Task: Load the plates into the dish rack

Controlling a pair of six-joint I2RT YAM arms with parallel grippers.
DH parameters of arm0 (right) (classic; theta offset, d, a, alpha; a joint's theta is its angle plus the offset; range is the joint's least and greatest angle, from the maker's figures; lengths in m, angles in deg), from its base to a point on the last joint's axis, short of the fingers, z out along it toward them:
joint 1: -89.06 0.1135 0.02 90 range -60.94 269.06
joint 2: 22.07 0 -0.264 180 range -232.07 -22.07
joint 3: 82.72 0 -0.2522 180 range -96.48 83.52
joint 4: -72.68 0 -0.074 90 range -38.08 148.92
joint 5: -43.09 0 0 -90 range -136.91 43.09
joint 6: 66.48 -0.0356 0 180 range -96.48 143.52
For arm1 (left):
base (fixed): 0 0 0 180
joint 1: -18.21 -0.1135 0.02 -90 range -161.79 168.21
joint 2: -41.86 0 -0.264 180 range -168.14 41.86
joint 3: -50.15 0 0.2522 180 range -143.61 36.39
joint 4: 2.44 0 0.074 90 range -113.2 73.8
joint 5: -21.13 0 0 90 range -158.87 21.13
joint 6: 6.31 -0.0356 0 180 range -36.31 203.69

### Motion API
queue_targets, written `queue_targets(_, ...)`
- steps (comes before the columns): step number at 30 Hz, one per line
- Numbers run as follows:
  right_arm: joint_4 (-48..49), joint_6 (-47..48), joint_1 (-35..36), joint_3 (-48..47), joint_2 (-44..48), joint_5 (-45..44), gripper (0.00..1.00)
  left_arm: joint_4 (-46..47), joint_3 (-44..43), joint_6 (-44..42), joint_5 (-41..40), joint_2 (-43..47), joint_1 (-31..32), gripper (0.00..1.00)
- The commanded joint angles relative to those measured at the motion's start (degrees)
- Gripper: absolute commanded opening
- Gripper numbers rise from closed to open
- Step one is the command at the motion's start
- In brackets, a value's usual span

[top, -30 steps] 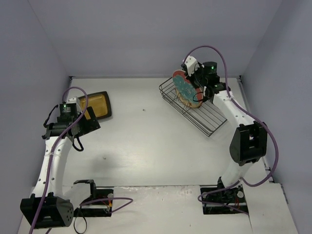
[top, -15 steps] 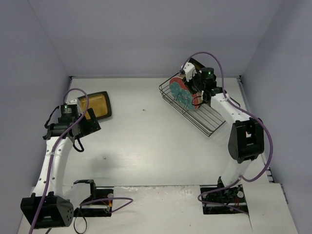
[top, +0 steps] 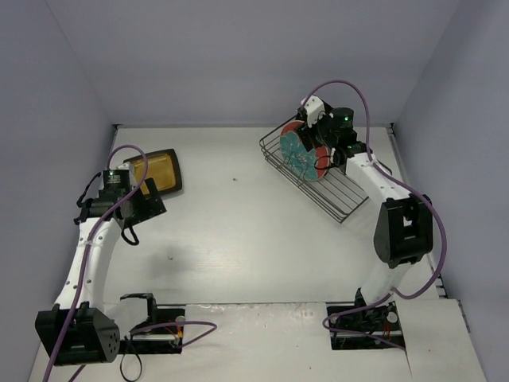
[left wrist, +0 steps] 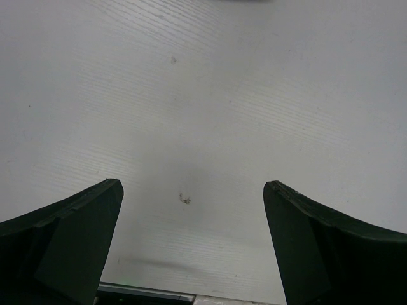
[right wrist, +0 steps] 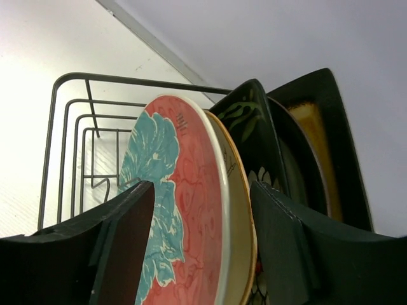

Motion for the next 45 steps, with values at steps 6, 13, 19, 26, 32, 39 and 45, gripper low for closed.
queue_targets(6,3.49,-7.89,-0.15,-1.67,13.08,-4.87,0.7,7.46,-5.29,4.99,1.94,-7.4,-4.24,0.97)
queue_targets(13,7.71,-25.36,-0.06,9.21,24.06,-5.05,0.74,16.49,-6.27,11.76,9.5,-18.04,-14.61,0.97)
queue_targets(19,11.84,-38.75,0.2,18.72,29.7,1.89,0.74,27.24,-6.17,14.22,14.78,-26.56,-21.56,0.97)
queue_targets(26,13.34,-43.87,0.38,27.16,33.66,4.71,0.74,24.53,-19.16,5.64,18.3,-41.92,-24.46,0.97)
queue_targets(32,13.87,-43.78,0.47,30.33,34.89,5.76,0.74,22.32,-26.65,0.6,22.16,-51.61,-24.46,0.86)
queue_targets(39,14.75,-44.57,0.56,30.07,32.88,7.08,0.74,19.6,-30.97,-1.51,25.42,-58.65,-22.27,0.56)
queue_targets(45,14.92,-45.09,1.26,28.93,31.56,8.04,0.74,21.44,-24.12,-2.03,25.95,-56.11,-17.53,0.22)
